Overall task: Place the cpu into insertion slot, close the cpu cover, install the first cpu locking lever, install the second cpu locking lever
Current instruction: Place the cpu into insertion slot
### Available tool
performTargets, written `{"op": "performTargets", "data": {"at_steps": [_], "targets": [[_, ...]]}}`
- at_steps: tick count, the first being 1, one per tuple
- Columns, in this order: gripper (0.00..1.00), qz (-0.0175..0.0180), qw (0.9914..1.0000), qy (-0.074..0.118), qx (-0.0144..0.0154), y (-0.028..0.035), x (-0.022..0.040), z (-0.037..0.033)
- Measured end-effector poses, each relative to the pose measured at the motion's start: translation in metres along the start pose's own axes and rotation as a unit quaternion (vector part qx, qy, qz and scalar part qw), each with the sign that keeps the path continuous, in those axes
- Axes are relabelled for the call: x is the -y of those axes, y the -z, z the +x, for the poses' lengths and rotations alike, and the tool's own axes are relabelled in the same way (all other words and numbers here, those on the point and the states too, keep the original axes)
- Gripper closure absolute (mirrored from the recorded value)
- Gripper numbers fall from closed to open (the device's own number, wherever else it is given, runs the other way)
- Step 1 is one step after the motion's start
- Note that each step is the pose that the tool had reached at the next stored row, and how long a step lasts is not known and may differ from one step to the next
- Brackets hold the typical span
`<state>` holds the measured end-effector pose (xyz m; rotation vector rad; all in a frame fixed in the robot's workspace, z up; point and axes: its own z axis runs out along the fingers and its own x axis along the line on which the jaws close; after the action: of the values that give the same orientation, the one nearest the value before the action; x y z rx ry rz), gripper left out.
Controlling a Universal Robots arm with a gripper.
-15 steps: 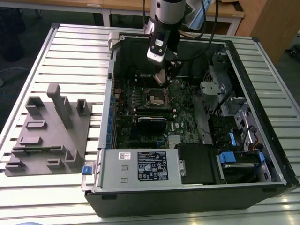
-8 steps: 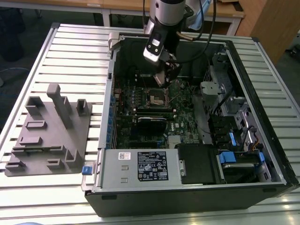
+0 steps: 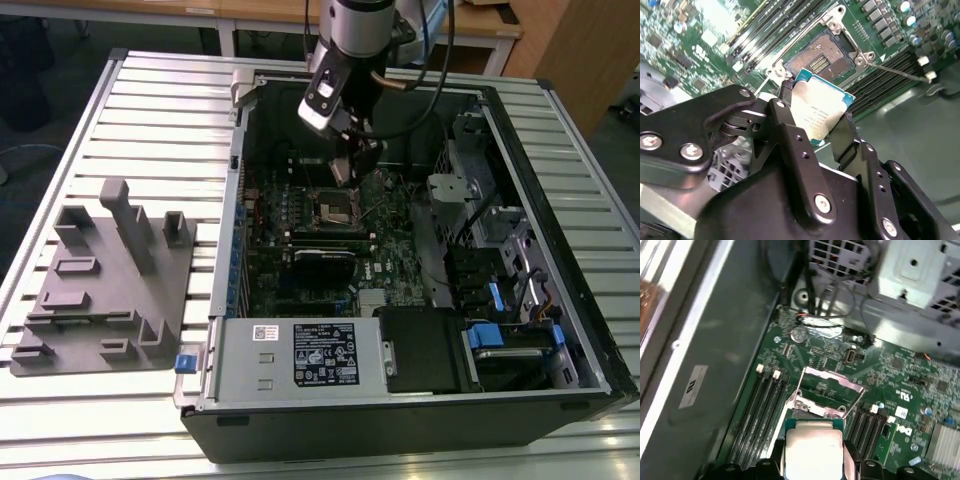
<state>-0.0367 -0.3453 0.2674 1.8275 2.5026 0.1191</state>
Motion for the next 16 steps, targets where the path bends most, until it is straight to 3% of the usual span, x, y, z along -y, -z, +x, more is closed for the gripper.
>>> {"op": "performTargets", "data": {"at_steps": [4,7,10,15,16], "targets": [[0.46,-0.0004,0.99935,-0.036,0.0032,-0.0016,0.0001,0.0000],[0.46,-0.0008,0.99798,-0.063,0.0057,-0.0028,0.0002,0.0000],[0.46,-0.0010,0.99591,-0.090,0.0081,-0.0040,0.0003,-0.0001],[0.46,-0.0015,0.99100,-0.133,0.0120,-0.0055,0.0006,0.0000],[0.46,-0.0015,0.99086,-0.134,0.0121,-0.0055,0.0007,0.0000]]}}
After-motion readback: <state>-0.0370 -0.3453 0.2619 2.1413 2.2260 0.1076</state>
